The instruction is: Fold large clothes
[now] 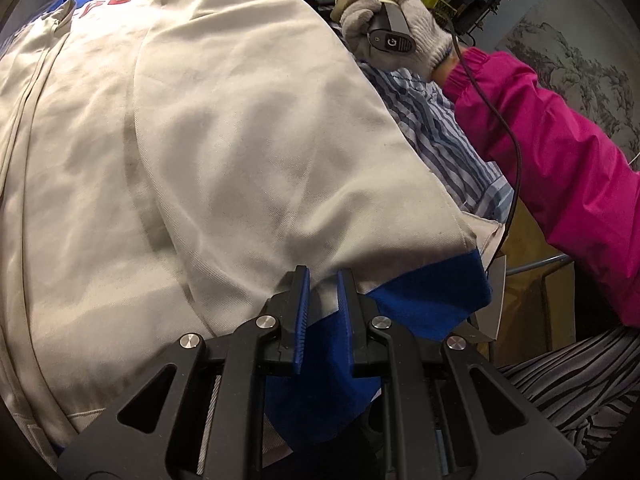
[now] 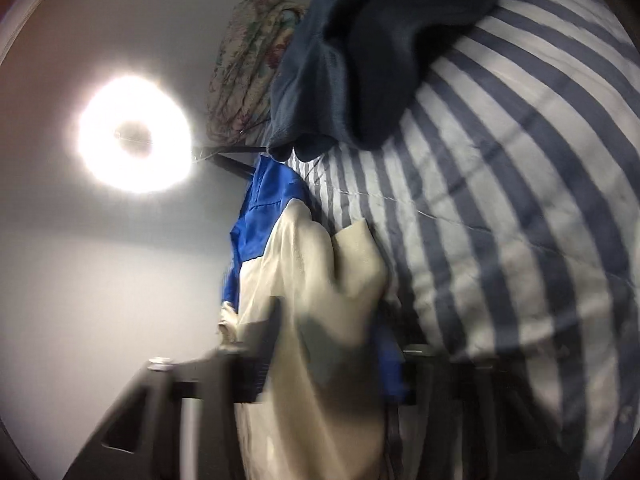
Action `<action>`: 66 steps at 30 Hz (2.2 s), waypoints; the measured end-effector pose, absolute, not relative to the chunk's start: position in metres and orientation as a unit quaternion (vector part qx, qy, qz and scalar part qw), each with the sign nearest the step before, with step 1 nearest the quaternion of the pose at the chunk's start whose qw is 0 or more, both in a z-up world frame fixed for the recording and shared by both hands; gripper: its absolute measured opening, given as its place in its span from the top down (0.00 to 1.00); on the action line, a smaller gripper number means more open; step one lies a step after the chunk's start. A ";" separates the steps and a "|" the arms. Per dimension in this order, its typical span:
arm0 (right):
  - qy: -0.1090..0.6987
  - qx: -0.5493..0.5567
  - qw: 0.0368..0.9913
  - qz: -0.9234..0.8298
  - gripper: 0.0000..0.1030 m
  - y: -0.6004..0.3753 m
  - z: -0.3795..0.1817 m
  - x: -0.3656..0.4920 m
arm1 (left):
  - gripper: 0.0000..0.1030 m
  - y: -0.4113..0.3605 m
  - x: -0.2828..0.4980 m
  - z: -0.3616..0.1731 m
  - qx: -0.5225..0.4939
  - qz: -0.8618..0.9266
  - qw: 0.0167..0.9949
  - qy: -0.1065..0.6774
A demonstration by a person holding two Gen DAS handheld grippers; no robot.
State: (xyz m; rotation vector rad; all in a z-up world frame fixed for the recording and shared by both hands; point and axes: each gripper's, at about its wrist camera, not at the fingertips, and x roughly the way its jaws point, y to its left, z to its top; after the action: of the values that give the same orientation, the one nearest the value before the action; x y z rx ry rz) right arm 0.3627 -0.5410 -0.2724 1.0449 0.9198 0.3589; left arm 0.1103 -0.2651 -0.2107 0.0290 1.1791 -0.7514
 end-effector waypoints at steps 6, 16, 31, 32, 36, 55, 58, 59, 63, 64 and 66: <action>0.397 0.257 0.874 0.109 0.98 -0.510 -0.177 0.365 | 0.87 -0.268 0.110 -0.210 0.007 -0.345 0.764 0.545; 0.484 0.188 0.854 0.009 0.69 -0.532 -0.217 0.356 | 0.87 -0.269 0.109 -0.202 0.014 -0.351 0.760 0.547; 0.522 0.217 0.814 0.135 0.64 -0.484 -0.146 0.142 | 0.79 -0.267 0.080 -0.148 -0.022 -0.412 0.764 0.497; 0.528 0.220 0.806 0.148 0.63 -0.480 -0.147 0.126 | 0.79 -0.261 0.082 -0.144 -0.026 -0.404 0.771 0.492; 0.551 0.215 0.785 0.186 0.47 -0.452 -0.165 0.079 | 0.65 -0.220 0.101 -0.140 -0.051 -0.325 0.814 0.479; 0.557 0.339 0.721 0.237 0.98 -0.454 -0.201 0.023 | 0.65 -0.187 0.120 -0.199 -0.165 -0.304 0.757 0.554; 0.593 0.390 0.681 0.182 0.98 -0.469 -0.246 0.015 | 0.65 -0.200 0.127 -0.205 -0.168 -0.309 0.748 0.563; 0.599 0.404 0.670 0.168 0.97 -0.474 -0.256 0.012 | 0.65 -0.202 0.129 -0.206 -0.167 -0.311 0.746 0.564; 0.594 0.427 0.660 0.168 0.91 -0.479 -0.260 0.006 | 0.91 -0.207 0.131 -0.211 -0.162 -0.317 0.739 0.573; 0.583 0.423 0.670 0.178 0.93 -0.478 -0.250 0.006 | 0.92 -0.206 0.130 -0.209 -0.173 -0.320 0.735 0.572; 0.555 0.422 0.686 0.207 0.96 -0.475 -0.227 0.007 | 0.94 -0.202 0.132 -0.206 -0.203 -0.333 0.724 0.569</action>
State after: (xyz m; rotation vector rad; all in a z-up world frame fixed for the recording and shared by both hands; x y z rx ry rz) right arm 0.0068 -0.4746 -0.2271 0.9458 1.2418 0.4634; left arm 0.1316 -0.2021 -0.2062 -0.4486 1.2553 -0.7351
